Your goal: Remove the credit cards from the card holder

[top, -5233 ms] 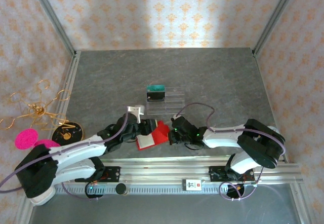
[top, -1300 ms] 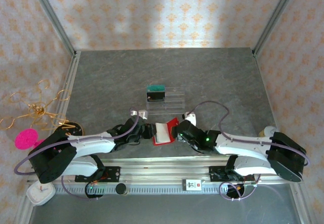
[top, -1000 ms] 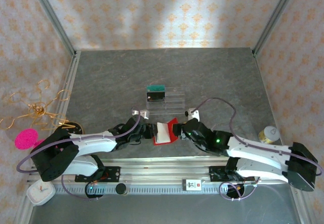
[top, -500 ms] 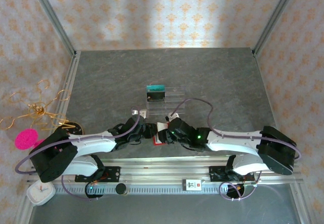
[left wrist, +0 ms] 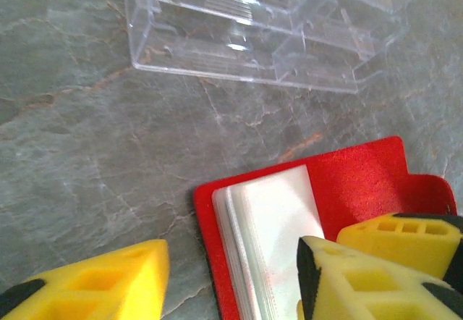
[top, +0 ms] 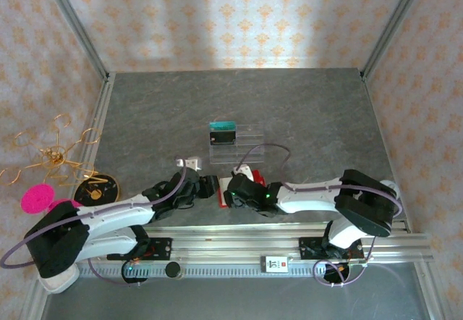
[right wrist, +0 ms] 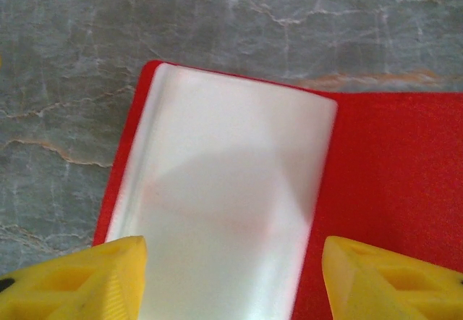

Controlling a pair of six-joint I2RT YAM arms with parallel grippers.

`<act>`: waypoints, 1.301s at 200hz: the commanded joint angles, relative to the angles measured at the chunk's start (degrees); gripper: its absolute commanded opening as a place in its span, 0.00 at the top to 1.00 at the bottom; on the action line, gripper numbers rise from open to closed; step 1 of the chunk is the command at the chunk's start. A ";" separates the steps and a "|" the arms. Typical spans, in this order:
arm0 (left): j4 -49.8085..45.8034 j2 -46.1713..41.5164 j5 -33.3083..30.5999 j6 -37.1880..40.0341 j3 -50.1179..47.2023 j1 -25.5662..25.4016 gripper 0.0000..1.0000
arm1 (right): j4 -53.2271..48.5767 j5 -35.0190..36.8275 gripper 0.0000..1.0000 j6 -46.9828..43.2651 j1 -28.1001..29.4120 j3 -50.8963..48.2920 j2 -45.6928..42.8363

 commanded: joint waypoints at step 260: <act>-2.88 -4.52 -2.48 0.14 -1.63 -0.14 0.39 | -3.32 3.59 0.25 0.99 1.49 2.21 5.86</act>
